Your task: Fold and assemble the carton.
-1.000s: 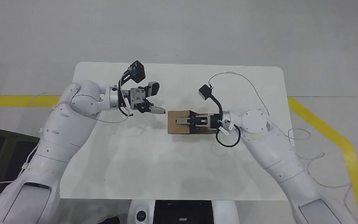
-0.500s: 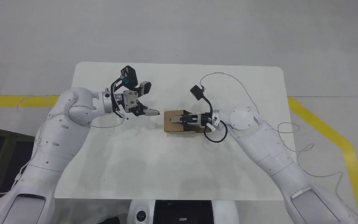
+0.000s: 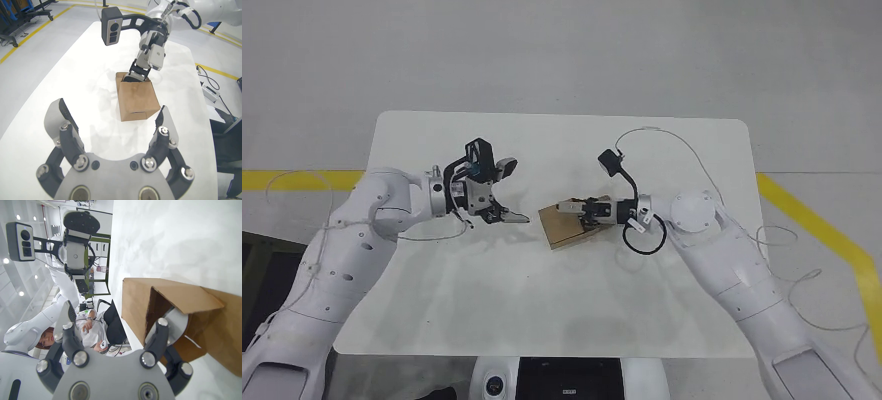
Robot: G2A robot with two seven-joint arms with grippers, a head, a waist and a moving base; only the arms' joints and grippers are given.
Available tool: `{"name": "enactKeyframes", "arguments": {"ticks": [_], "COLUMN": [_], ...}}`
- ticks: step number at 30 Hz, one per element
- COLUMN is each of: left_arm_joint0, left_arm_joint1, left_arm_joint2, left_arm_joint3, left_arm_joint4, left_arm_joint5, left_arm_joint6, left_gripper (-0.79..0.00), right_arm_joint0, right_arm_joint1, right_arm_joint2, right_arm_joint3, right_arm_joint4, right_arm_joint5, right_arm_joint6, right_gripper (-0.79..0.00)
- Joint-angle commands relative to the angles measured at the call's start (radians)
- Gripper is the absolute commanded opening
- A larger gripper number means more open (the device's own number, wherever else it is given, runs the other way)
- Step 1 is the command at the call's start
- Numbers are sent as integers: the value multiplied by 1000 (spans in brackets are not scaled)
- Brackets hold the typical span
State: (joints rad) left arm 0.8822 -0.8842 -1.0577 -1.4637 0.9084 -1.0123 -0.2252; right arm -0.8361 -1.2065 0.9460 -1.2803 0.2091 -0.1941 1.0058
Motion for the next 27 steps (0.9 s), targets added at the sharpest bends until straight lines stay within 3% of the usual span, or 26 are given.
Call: {"name": "enactKeyframes", "arguments": {"ticks": [1,7,15,27], "left_arm_joint0": [9,32,43,23], "left_arm_joint1": [7,15,15,-22], "left_arm_joint2": [14,47,94,167], "left_arm_joint3": [-5,-25,-66,-29], "left_arm_joint4": [50,175,245,312], "left_arm_joint5": [0,0,0,104], "left_arm_joint6": [45,141,182,193], "left_gripper": [0,0,0,0], "right_arm_joint0": [-23,-68,-140,-218], "right_arm_joint1": [7,31,71,110], "right_arm_joint2": [20,83,203,349], "right_arm_joint3": [-26,-89,-217,-312], "right_arm_joint4": [-6,-43,-98,-109], "right_arm_joint5": [11,21,13,-76], "right_arm_joint6": [0,26,70,91], "right_gripper": [0,0,0,0]}}
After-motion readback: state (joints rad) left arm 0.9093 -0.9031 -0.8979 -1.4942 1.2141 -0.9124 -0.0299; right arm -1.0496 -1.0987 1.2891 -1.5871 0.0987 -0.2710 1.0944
